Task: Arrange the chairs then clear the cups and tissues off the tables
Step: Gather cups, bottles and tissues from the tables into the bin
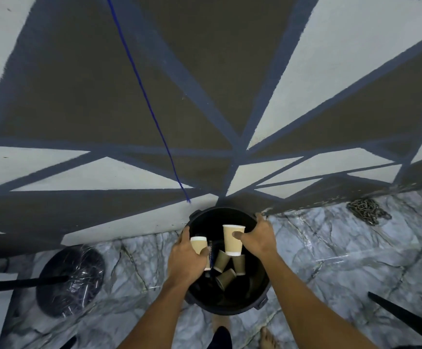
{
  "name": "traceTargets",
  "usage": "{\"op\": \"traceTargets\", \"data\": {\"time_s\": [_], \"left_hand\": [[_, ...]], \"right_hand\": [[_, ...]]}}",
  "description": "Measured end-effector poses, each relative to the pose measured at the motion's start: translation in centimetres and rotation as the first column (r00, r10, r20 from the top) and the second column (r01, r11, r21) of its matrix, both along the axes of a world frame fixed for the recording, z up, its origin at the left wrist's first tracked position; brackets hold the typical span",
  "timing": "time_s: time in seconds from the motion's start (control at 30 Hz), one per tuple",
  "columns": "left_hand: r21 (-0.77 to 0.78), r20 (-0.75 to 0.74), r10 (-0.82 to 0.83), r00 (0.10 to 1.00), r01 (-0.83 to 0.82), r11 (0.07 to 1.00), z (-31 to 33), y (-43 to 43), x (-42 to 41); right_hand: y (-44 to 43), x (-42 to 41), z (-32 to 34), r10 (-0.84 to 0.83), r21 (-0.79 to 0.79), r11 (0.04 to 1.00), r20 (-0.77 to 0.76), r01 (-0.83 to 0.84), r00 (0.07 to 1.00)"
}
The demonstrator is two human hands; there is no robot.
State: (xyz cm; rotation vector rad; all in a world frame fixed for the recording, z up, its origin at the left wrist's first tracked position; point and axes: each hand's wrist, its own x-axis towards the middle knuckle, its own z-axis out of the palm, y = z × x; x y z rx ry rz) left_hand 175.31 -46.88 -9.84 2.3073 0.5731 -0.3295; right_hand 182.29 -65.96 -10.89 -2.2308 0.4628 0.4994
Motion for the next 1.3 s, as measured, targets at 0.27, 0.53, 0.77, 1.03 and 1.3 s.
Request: {"op": "traceTargets", "data": {"time_s": [0.27, 0.53, 0.77, 1.03, 1.3], "left_hand": [[-0.034, -0.079, -0.097, 0.992, 0.094, 0.995, -0.2, -0.5, 1.7], [-0.039, -0.027, -0.341, 0.94, 0.34, 0.94, 1.8, -7.0, 3.1], [0.06, 0.113, -0.666, 0.737, 0.664, 0.745, 6.6, -18.7, 1.6], [0.085, 0.226, -0.897, 0.381, 0.909, 0.408, 11.4, -33.7, -9.4], [0.072, 0.27, -0.962, 0.027, 0.996, 0.048, 12.7, -43.9, -24.8]], "right_hand": [[-0.8, -0.6, 0.2, -0.013, 0.027, 1.0, -0.019, 0.014, 1.0], [-7.1, -4.1, 3.7, -0.101, 0.005, 0.995, 0.068, 0.101, 0.993], [-17.1, -12.1, 8.5, -0.266, -0.104, 0.951, 0.212, 0.293, 0.94], [-27.3, -30.8, 12.5, -0.557, -0.19, 0.767, 0.278, 0.613, 0.783], [-31.4, -50.4, 14.6, -0.777, -0.231, 0.505, 0.299, 0.832, 0.555]]}}
